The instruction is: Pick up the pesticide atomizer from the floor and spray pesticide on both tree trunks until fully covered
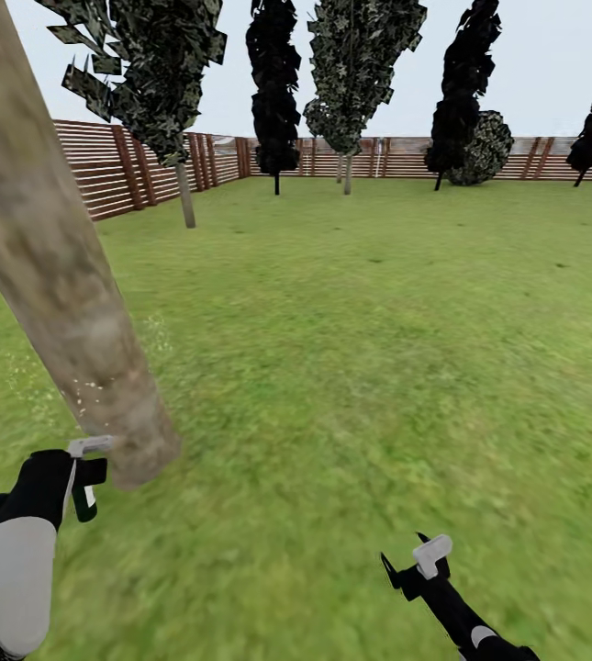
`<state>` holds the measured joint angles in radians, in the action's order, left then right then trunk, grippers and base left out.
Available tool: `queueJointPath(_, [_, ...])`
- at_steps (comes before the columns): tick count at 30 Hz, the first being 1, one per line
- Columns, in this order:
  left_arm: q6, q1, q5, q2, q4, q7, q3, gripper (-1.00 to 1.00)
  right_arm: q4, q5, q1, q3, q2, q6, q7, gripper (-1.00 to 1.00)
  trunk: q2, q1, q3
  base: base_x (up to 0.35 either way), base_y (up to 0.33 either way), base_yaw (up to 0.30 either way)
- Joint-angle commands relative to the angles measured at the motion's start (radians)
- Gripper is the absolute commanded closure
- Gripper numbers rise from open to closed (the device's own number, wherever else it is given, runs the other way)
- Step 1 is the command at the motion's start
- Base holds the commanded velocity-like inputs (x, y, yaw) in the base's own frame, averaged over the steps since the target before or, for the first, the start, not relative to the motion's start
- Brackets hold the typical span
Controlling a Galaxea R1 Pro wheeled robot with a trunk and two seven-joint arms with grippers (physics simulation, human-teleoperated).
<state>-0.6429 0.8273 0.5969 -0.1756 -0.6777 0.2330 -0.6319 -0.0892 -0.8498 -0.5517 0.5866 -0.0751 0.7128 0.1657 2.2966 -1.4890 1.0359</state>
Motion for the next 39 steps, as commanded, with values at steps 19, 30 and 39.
queueJointPath(19, [-0.001, 0.001, 0.010, 0.001, 0.007, 0.008, -0.012, 1.00, 0.000, 0.000, -0.001, 0.009, 0.000, 0.002, 0.011, -1.00, 0.000, 0.000, 0.001, 0.059, -0.265, 0.125])
queueJointPath(30, [-0.001, 0.001, 0.011, 0.001, 0.008, 0.008, -0.012, 1.00, -0.002, 0.006, -0.001, 0.012, -0.002, 0.003, -0.042, -1.00, 0.000, 0.000, 0.001, 0.223, -0.198, 0.000])
queueJointPath(39, [0.000, 0.001, 0.013, 0.001, 0.009, 0.006, -0.016, 1.00, -0.003, 0.006, -0.001, 0.012, 0.040, 0.004, -0.061, -1.00, 0.000, 0.000, 0.001, 0.032, -0.268, 0.130])
